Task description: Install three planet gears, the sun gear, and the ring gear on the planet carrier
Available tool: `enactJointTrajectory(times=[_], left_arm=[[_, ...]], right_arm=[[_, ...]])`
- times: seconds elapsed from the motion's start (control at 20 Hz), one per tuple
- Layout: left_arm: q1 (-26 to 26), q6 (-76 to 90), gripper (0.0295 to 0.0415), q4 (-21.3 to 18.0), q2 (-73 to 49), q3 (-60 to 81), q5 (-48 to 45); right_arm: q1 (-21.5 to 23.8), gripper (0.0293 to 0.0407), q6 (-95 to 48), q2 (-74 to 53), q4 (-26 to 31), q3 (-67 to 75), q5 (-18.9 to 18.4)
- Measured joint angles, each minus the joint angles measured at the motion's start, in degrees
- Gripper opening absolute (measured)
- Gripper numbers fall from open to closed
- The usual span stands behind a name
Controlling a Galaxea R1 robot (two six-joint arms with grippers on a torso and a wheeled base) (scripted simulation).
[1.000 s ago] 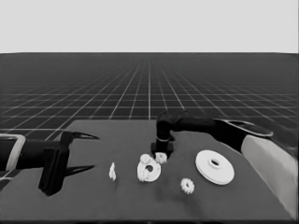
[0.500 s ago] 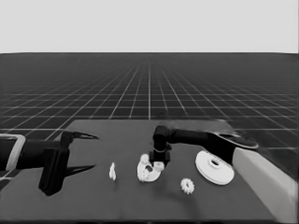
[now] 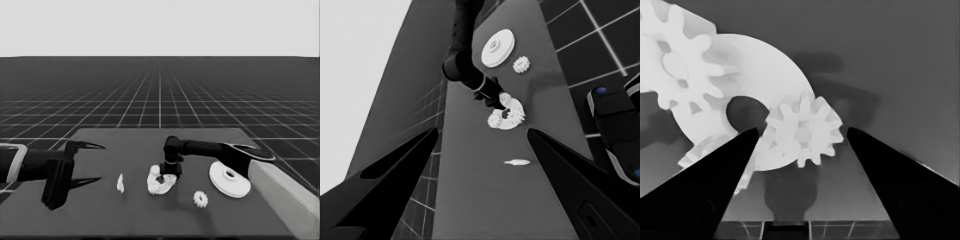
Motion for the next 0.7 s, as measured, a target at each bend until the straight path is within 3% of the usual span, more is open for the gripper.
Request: enactJointTrajectory(times=[0.3, 0.45, 0.7], left_arm=[[0.00, 0.00, 0.0385, 0.00, 0.00, 0.00, 0.00], [0.00, 0.00, 0.0385, 0.00, 0.00, 0.00, 0.00], [0.00, 0.00, 0.0385, 0.00, 0.00, 0.00, 0.00]], right_arm=[[0.00, 0.0385, 0.00, 0.00, 0.00, 0.00, 0.00], [7.01, 0.0385, 3.17, -1.47, 6.51, 5.29, -2.71], [8.79, 0.0385, 3.50, -1.58, 8.29, 5.80, -3.07]])
